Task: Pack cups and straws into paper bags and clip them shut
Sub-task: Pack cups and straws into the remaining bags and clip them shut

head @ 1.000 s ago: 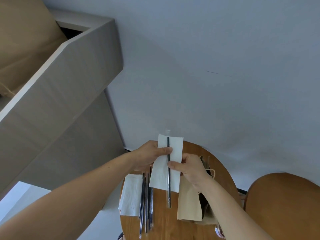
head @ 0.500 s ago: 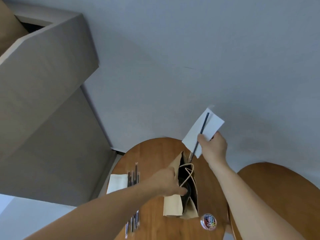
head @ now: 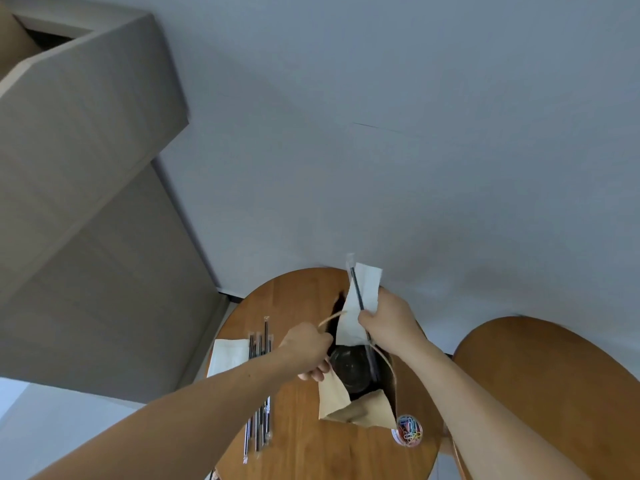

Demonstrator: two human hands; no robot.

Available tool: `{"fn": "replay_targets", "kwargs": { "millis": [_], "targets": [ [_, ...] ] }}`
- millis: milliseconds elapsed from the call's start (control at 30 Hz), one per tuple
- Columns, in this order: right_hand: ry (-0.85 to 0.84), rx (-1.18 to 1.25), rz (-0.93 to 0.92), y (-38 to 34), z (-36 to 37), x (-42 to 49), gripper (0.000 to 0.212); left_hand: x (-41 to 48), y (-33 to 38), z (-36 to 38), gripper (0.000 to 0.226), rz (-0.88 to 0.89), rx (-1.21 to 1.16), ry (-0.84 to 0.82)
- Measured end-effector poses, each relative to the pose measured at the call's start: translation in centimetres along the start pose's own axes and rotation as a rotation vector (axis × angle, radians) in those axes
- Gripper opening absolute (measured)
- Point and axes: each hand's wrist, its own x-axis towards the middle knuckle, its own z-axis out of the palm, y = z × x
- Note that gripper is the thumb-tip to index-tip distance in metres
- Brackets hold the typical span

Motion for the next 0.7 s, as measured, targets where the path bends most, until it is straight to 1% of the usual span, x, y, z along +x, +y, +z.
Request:
{"fn": "replay_targets", "kwargs": {
  "millis": [67,133,200,233,267,333,433,533,600,700],
  "targets": [
    [-0.017,-0.061,-0.02,0.0,-0.7,-0.4,0.023,-0.3,-0.3,-0.7,0.025,-0.021,-0.064,0.012],
    [-0.124,-0.153,-0.02,0.0,-0.9,-0.8,0.009,-0.4,-0.4,-1.4,0.025,-0.03,-0.112,0.038],
    [-0.222,-0.287,0.006,-0.1,0.1,-1.0,0.025,-0.5,-0.4,-1.7,0.027,-0.013,-0.115,0.032],
    [-0.258,-0.323,0.027,0.0,1.0,-1.0,0.027,-0.6,-0.4,-1.6,0.027,0.0,-0.107,0.011],
    [-0.289,-0.339,0.032,-0.1,1.9,-1.0,0.022,-0.6,-0.3,-1.4,0.026,0.013,-0.101,-0.01],
    [-0.308,-0.311,0.052,0.0,3.9,-0.7,0.009,-0.5,-0.2,-1.0,0.025,0.031,-0.099,-0.026],
    [-0.304,-0.219,0.117,1.1,6.4,0.1,0.009,-0.3,-0.6,-1.2,0.025,0.038,-0.086,-0.011],
    [-0.346,-0.183,0.232,2.9,7.4,1.2,0.013,-0.2,-1.2,-2.0,0.024,0.039,-0.091,0.002],
    [-0.366,-0.194,0.259,4.0,7.8,2.1,0.016,-0.2,-1.2,-2.2,0.022,0.045,-0.09,0.0],
    [-0.339,-0.259,0.261,5.2,8.9,3.4,0.015,-0.3,-1.1,-2.1,0.022,0.065,-0.056,-0.051]
  ]
}}
